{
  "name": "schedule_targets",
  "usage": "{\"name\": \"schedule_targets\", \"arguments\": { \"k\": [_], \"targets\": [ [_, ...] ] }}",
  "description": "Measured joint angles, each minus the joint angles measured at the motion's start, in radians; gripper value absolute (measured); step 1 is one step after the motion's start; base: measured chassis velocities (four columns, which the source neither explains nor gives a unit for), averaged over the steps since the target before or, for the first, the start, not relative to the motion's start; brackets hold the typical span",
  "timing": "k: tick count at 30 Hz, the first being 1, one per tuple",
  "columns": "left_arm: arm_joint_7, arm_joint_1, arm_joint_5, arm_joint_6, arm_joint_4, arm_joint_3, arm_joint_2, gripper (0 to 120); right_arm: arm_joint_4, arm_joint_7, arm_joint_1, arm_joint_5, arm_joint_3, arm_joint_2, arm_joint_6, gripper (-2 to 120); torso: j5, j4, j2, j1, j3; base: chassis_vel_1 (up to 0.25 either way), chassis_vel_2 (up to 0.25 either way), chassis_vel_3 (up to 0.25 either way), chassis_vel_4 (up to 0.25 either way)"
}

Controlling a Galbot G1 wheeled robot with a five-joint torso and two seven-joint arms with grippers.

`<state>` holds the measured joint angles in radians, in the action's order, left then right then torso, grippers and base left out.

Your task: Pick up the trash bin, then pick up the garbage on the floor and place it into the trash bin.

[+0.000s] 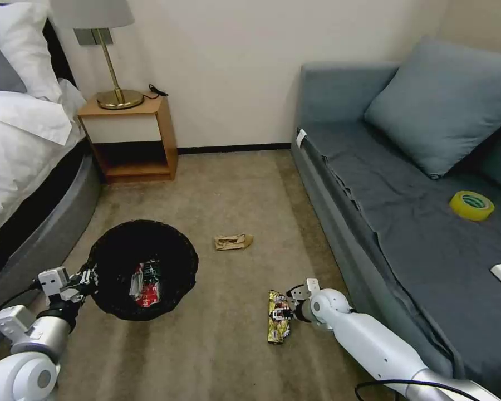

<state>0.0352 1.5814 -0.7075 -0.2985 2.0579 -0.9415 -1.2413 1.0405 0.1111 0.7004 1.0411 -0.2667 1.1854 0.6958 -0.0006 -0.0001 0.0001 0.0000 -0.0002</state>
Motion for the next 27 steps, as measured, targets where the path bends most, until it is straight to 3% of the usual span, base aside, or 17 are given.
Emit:
{"name": "schedule_targets", "arguments": {
  "k": [15, 18, 20, 27],
  "targets": [
    [0.0, -0.01, 0.002, 0.0, -0.017, -0.001, -0.005, 5, 0.009, 0.001, 0.012, -0.025, -0.001, 0.018, -0.012, 100, 0.0004, -0.0005, 0.0, 0.0, 0.0, 0.0, 0.0, 0.0, 0.0],
    [0.001, -0.013, 0.002, 0.0, -0.018, 0.0, -0.006, 5, 0.032, 0.003, 0.012, -0.016, -0.012, 0.013, -0.008, 100, 0.0022, 0.0011, 0.0, 0.0, 0.0, 0.0, 0.0, 0.0, 0.0],
    [0.001, -0.013, 0.002, 0.0, -0.019, 0.0, -0.006, 5, 0.043, 0.008, 0.013, -0.013, -0.015, 0.009, -0.007, 100, 0.001, 0.0011, 0.0, 0.0, 0.0, 0.0, 0.0, 0.0, 0.0],
    [0.003, -0.019, 0.002, 0.004, -0.03, 0.006, -0.008, 5, 0.065, 0.027, 0.014, -0.004, -0.036, 0.002, -0.003, 100, 0.0009, 0.0001, 0.0, 0.0, 0.0, 0.0, 0.0, 0.0, 0.0]
  ]
}}
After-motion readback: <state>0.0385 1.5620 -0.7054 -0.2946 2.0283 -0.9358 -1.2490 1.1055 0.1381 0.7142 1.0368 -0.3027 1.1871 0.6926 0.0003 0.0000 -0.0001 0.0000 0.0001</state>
